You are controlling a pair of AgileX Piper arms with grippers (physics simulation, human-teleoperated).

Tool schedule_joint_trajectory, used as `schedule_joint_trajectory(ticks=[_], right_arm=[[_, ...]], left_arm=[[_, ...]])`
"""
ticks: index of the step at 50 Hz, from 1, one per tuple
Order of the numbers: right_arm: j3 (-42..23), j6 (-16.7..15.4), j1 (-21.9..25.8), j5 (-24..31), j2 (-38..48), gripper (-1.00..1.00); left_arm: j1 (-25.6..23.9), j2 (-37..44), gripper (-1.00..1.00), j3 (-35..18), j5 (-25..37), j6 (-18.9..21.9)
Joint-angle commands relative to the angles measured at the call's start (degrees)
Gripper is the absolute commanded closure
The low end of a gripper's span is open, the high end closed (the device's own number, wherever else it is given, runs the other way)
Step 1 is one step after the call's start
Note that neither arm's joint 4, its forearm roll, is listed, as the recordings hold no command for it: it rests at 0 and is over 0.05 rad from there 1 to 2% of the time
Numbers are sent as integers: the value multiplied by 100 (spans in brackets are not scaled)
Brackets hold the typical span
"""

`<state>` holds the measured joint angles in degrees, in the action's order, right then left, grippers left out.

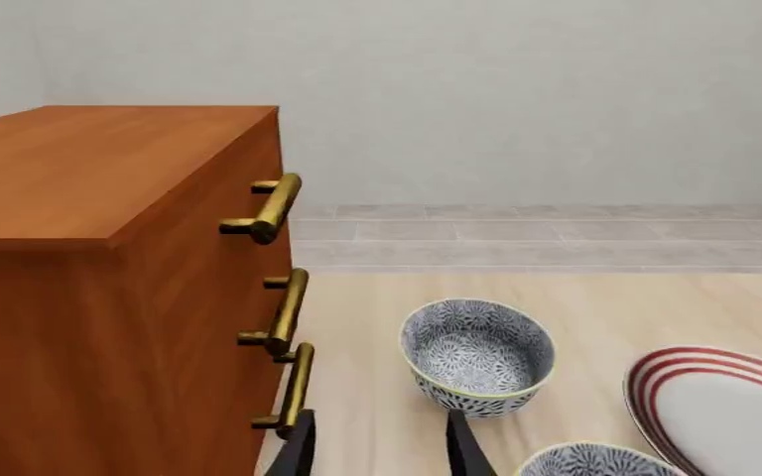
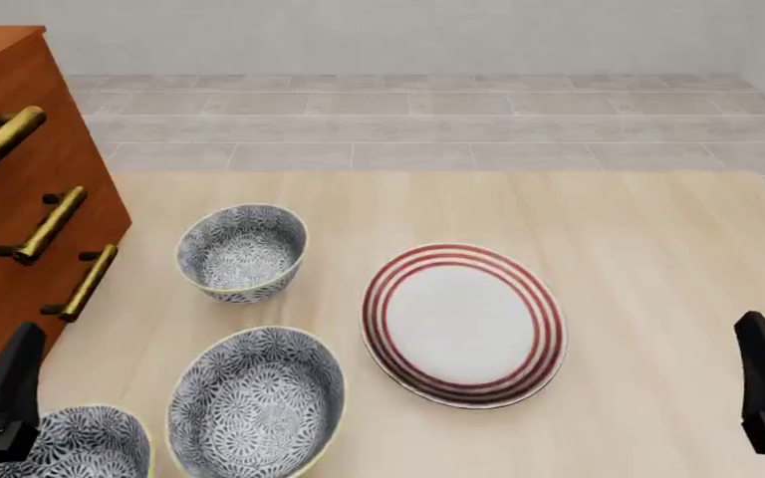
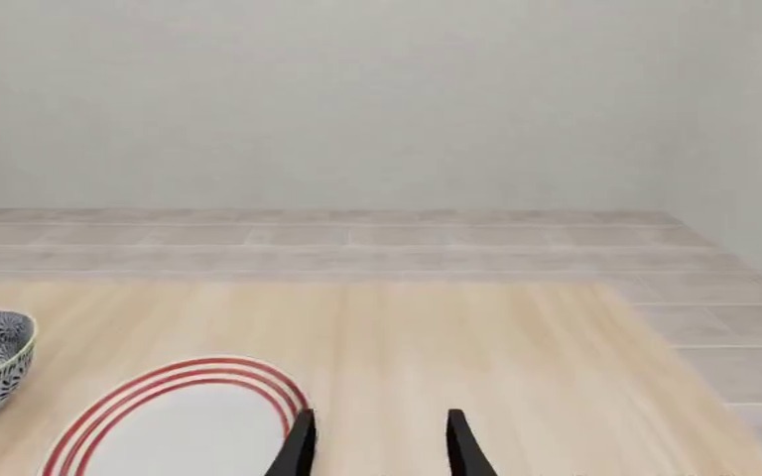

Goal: Pick up the bowl and put it in the front on the plate.

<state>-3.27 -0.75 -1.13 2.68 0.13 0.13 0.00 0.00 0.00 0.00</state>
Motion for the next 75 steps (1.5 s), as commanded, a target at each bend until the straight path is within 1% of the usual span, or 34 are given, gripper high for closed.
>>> schedule_joint_trajectory(ticks=[1, 9, 18, 19, 24, 25, 31, 33, 37, 38, 42, 45, 46, 53, 55, 56, 58, 59, 60, 62, 63, 65, 66, 70, 72, 75], right_arm=[[287, 88, 119, -258, 29, -100], [271, 8, 178, -289, 92, -100], [271, -223, 298, -376, 210, -100], [237, -214, 276, -591, 474, -100], [99, -247, 309, -856, 866, -100], [-4, -271, 354, -942, 1051, -100], [-318, -329, 545, -1051, 1492, -100], [-445, -411, 598, -1122, 1698, -100], [-627, -410, 666, -1117, 1895, -100], [-670, -457, 711, -1163, 2047, -100], [-833, -439, 821, -1193, 2367, -100], [-997, -399, 982, -1198, 2620, -100], [-1121, -421, 1176, -1217, 2866, -100], [-1404, -564, 1503, -1339, 3448, -100], [-1507, -550, 1548, -1377, 3619, -100], [-1575, -610, 1629, -1394, 3757, -100], [-1671, -629, 1679, -1416, 3851, -100], [-1753, -683, 1735, -1479, 4090, -100], [-1792, -697, 1686, -1534, 4209, -100], [-1885, -710, 1745, -1584, 4322, -100], [-1923, -785, 1773, -1614, 4425, -100], [-2020, -805, 1835, -1664, 4620, -100], [-2078, -766, 1877, -1676, 4741, -100], [-2186, -896, 2002, -1767, 5059, -100], [-2334, -838, 2054, -1760, 5270, -100], [-2505, -874, 2122, -1724, 5477, -100]], left_arm=[[-13, 0, -100, 0, 0, 0], [-13, 0, -100, 0, 0, 0], [-13, 0, -100, 0, 0, 0], [-13, 0, -100, 0, 0, 0], [-13, 0, -100, 0, 0, 0], [-13, 0, -100, 0, 0, 0], [-13, 0, -100, 0, 0, 0], [-13, 0, -100, 0, 0, 0], [-13, 0, -100, 0, 0, 0], [-13, 0, -100, 0, 0, 0], [-13, 0, -100, 0, 0, 0], [-13, 0, -100, 0, 0, 0], [-13, 0, -100, 0, 0, 0], [-13, 0, -100, 0, 0, 0], [-13, 0, -100, 0, 0, 0], [-13, 0, -100, 0, 0, 0], [-13, 0, -100, 0, 0, 0], [-13, 0, -100, 0, 0, 0], [-13, 0, -100, 0, 0, 0], [-13, 0, -100, 0, 0, 0], [-13, 0, -100, 0, 0, 0], [-13, 0, -100, 0, 0, 0], [-13, 0, -100, 0, 0, 0], [-13, 0, -100, 0, 0, 0], [-13, 0, -100, 0, 0, 0], [-13, 0, -100, 0, 0, 0]])
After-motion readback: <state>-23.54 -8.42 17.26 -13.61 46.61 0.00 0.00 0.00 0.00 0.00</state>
